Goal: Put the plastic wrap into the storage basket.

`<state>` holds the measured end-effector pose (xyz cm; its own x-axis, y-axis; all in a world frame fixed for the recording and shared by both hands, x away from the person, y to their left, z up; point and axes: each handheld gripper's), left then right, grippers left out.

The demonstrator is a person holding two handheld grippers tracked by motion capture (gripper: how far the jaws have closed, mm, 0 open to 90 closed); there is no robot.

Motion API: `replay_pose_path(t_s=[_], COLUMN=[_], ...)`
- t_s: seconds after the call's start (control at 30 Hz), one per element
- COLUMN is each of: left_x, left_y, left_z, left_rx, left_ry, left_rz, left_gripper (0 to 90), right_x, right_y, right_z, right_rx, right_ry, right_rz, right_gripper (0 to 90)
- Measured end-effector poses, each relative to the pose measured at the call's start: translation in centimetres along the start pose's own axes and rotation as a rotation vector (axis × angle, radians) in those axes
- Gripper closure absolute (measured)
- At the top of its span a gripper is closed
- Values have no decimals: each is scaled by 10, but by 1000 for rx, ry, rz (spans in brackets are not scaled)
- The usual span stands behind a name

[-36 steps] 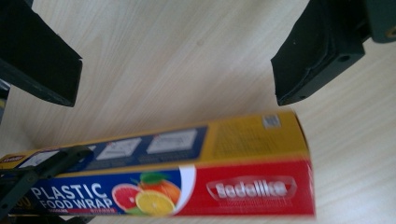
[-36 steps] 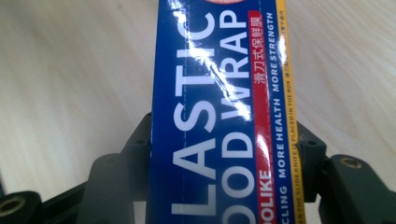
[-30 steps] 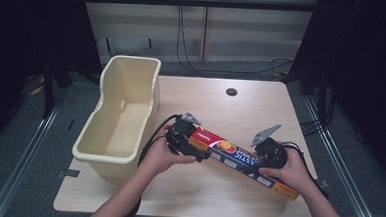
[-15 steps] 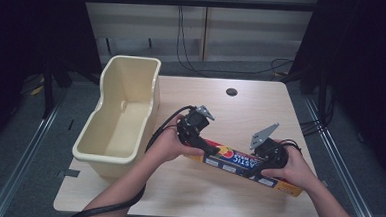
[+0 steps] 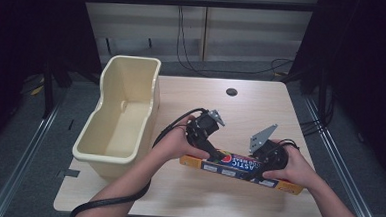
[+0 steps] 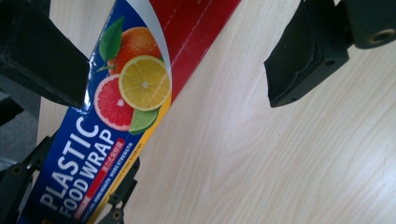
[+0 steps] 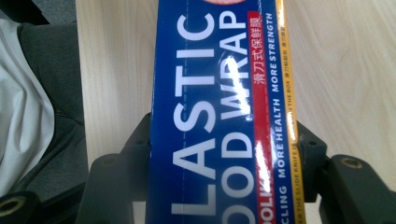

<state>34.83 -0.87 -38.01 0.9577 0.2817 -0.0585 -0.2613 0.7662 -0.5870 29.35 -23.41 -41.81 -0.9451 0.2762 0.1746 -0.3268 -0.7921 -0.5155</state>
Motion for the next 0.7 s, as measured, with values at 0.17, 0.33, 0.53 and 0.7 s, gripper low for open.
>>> replay_pose_path(t_s=[0.17,0.33,0.53,0.7], left_x=[-2,-7,-13,-17], left_y=[0,-1,-5,-5], left_z=[-5,-9,-13,-17], left_rx=[18,23,27,22], left_ry=[28,66,102,145], left_rz=[-19,-42,-84,-115], left_gripper=[64,76,102,149], right_x=[2,1,2,2], right_y=[-3,-4,-7,-11], right_z=[3,3,3,5], right_rx=[7,9,8,-6], right_ry=[-6,-8,-16,-21], right_rz=[28,48,65,74], right_gripper=[415,414,414,413])
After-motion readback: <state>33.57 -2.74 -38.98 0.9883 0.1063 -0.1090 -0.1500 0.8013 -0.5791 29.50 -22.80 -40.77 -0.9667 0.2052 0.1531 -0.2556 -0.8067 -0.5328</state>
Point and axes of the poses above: each handheld gripper's, and its own axes: z roughly backward along the jaws, y roughly out of its underside, x roughly to its left, and after that the axes turned 4 degrees about -y, right-handed
